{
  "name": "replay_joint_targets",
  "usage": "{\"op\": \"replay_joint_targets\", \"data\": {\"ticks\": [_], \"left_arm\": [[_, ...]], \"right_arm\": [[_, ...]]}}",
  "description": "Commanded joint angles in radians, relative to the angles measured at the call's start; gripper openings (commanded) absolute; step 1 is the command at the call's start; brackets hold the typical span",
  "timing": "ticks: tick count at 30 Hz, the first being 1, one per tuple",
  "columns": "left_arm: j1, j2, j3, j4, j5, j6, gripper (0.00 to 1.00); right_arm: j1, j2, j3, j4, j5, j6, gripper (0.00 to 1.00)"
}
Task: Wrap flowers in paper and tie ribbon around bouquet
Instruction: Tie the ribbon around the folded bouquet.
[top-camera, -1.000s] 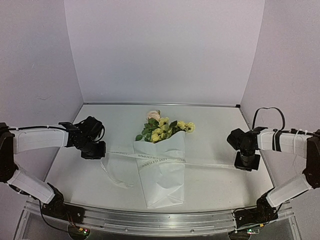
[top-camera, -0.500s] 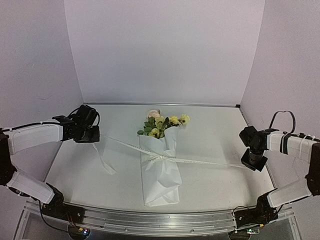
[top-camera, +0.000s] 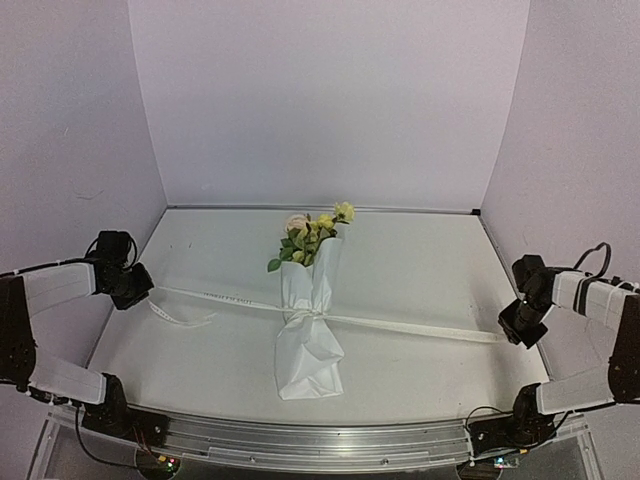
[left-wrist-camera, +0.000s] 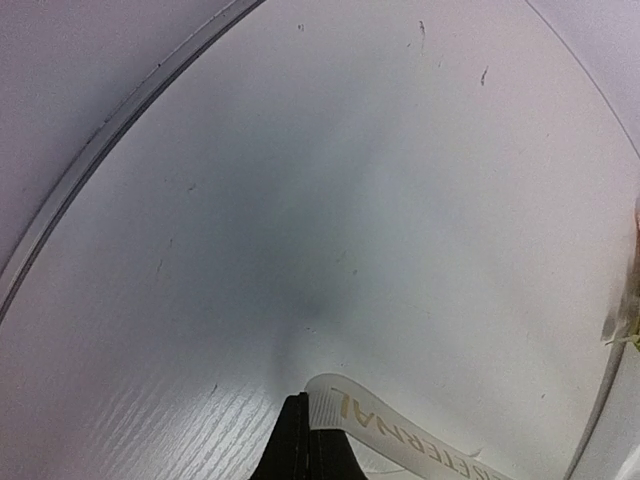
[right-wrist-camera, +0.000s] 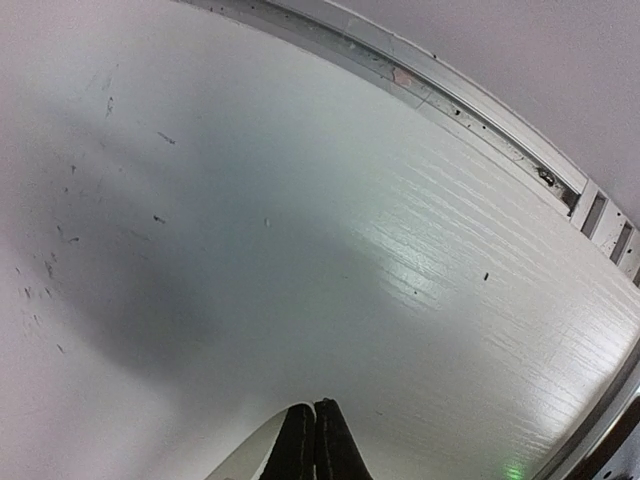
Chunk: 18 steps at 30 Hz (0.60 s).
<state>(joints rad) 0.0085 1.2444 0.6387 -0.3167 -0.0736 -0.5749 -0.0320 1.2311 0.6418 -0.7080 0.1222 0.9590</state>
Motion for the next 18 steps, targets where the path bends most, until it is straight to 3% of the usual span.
{"op": "replay_joint_targets", "data": {"ticks": [1, 8, 10, 15, 18], "left_arm": [[0.062, 0.032, 0.006, 0.109, 0.083, -0.013, 0.00], [0.040, 0.125, 0.010, 0.131, 0.265, -0.056, 0.00], [0.037, 0.140, 0.002, 0.143, 0.288, -0.082, 0.06], [0.031, 0.125, 0.007, 0.156, 0.317, -0.134, 0.32], [0.026, 0.077, 0.032, 0.129, 0.310, -0.156, 0.51]], "right_arm": [[-0.050, -0.019, 0.024, 0.006, 0.033, -0.038, 0.00], [0.053, -0.010, 0.015, 0.031, -0.011, -0.048, 0.00], [0.068, -0.018, 0.017, 0.030, -0.013, -0.051, 0.03], [0.094, -0.056, 0.056, 0.003, -0.020, -0.064, 0.37], [0.130, -0.087, 0.083, -0.018, -0.022, -0.052, 0.52]]}}
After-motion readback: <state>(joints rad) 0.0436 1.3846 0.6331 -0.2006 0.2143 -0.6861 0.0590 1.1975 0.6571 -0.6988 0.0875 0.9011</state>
